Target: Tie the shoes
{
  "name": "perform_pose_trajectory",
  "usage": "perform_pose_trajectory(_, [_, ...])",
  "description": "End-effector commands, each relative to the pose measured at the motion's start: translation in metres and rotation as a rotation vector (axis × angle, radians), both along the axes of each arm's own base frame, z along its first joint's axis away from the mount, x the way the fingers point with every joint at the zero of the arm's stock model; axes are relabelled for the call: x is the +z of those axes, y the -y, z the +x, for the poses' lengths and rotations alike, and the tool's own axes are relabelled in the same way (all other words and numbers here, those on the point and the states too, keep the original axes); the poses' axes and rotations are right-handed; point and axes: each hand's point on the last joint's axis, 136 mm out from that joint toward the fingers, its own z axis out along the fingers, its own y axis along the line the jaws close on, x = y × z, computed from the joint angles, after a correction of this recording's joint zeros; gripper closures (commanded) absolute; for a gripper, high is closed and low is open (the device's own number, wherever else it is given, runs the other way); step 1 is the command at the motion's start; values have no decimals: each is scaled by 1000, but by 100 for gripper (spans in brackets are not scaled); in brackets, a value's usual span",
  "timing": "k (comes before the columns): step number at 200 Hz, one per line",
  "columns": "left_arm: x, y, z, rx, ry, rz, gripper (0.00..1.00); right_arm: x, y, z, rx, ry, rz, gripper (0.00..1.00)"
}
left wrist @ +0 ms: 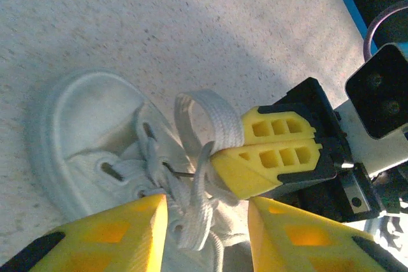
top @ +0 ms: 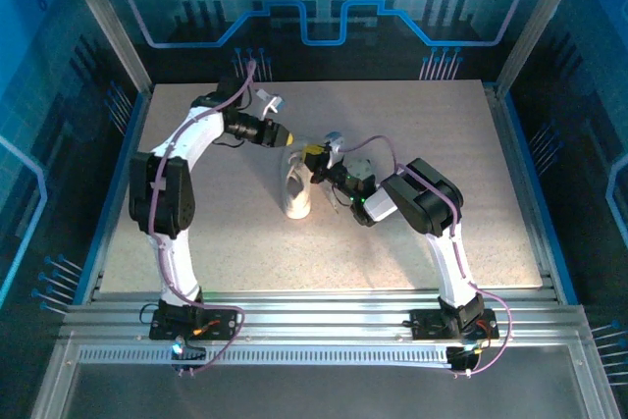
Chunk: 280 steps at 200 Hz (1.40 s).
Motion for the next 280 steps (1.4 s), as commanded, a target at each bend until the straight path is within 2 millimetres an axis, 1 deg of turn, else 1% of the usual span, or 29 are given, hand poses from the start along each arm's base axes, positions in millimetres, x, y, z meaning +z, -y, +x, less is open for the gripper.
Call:
perform_pose_trajectory(1, [5, -14, 0, -11, 56, 42, 65, 12, 6, 4, -46, 41, 13, 100])
perform_pose_trajectory(9, [-4, -17, 0, -21, 52, 74, 67, 12, 8, 4, -56, 32, 23, 100])
perform_pose_trajectory(20, [-15, -19, -2, -45, 48, 107, 70, 14, 10, 4, -63, 22, 36, 96])
perform_pose_trajectory(41, [-34, -20, -5, -77, 33, 137, 74, 18, 16, 2, -80, -4, 66, 80])
perform_pose_trajectory(56, [-41, -17, -7, -88, 9, 136, 75, 20, 22, -2, -90, -29, 89, 73])
perform_pose_trajectory(63, [-43, -14, -9, -93, 1, 134, 75, 27, 23, -2, -90, -31, 108, 71])
perform_pose_trajectory(65, [-43, -14, -9, -95, -1, 134, 75, 22, 26, -5, -92, -45, 102, 70])
perform_pose_trajectory(71, [-44, -12, -10, -98, -2, 135, 76, 21, 27, -9, -87, -58, 108, 69])
perform_pose_trajectory(88, [-47, -10, -11, -97, -7, 138, 76, 21, 29, -15, -73, -98, 141, 68])
perform_pose_trajectory(106, [-47, -10, -12, -94, -13, 134, 76, 21, 27, -20, -46, -139, 170, 71])
perform_pose_trajectory(148, [-45, -7, -15, -107, -18, 129, 78, 11, 22, -26, -6, -286, 163, 72])
perform_pose_trajectory(176, [-46, -4, -18, -120, -23, 134, 79, -8, 18, -28, 5, -475, 112, 69])
perform_pose_trajectory(184, [-47, -2, -19, -127, -24, 135, 79, -18, 18, -31, 12, -540, 88, 69])
perform_pose_trajectory(187, [-46, -1, -19, -128, -22, 136, 79, -12, 14, -27, 16, -542, 91, 69])
perform_pose_trajectory(214, [-47, -1, -20, -130, -22, 136, 78, -22, 7, -26, 42, -665, 57, 66])
perform_pose_trajectory(236, [-45, 0, -19, -130, -20, 133, 78, -22, 0, -25, 73, -689, 63, 64])
perform_pose_trajectory(247, [-45, 0, -19, -130, -21, 132, 78, -22, -3, -25, 84, -702, 56, 66])
perform_pose_trajectory(264, [-45, 0, -19, -130, -23, 132, 78, -25, -4, -25, 88, -731, 41, 71])
perform_pose_trajectory(280, [-43, 1, -18, -130, -22, 128, 78, -27, -4, -27, 90, -748, 38, 80])
